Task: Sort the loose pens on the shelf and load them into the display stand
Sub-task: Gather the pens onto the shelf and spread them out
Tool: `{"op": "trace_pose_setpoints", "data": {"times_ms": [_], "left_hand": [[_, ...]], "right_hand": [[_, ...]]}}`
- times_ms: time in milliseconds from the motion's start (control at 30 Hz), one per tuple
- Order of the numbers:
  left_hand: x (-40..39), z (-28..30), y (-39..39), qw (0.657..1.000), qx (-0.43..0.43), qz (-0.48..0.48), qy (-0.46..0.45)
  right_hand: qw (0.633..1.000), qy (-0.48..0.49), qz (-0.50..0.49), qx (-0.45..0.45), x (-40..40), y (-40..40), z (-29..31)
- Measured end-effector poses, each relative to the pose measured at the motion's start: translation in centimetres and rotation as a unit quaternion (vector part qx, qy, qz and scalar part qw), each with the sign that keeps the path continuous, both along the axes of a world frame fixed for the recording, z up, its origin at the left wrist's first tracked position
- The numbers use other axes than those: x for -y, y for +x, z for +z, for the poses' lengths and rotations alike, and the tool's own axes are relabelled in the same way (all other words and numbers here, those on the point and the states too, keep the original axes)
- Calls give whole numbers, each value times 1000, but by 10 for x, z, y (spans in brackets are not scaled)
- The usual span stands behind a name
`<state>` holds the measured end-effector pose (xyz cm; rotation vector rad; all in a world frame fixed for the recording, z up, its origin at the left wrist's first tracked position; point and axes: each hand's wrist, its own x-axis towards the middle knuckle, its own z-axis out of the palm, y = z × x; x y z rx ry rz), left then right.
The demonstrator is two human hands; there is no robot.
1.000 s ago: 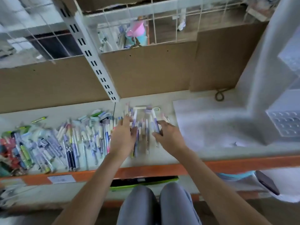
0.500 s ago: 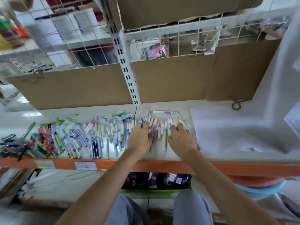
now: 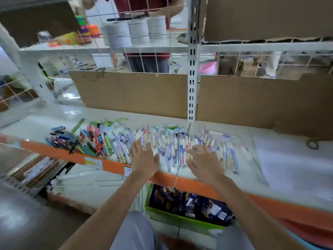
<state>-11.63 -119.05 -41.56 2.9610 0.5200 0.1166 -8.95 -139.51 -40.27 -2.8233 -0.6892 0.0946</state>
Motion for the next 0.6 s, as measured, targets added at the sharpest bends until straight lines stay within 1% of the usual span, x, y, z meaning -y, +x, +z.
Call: {"op": "trace_pose_setpoints", "data": {"times_ms": [33,100,200,267,333,367,433,500,600], "left_hand": [[-9,-1,-2,999,-31,24,-22],[-19,-6,-3,994,-82,39,-59],[-16,-13,3,994,-96,7,-56],[-18,-16,6,996,-58,-46,-45],[-27,-16,6,994,14,-103,-32],[-35,-13,4,993,34,-106,-37],[-59,-8,2,996,43,-61,-54],[-92,-5,0,996,52,8,-66],[-153,1,2,987,57,118,-91]], "right_hand": [[1000,-5,18,-6,-8,-1,-1],[999,-21,31,-19,-23,0,-5],[999,-31,24,-14,-43,6,-7],[999,-26,37,0,-62,9,-3],[998,-22,52,17,-88,11,-1],[998,-20,58,22,-102,13,0],[997,-23,78,19,-127,17,-3],[995,-36,97,-3,-142,22,-9],[991,-84,101,2,-142,26,-15]]}}
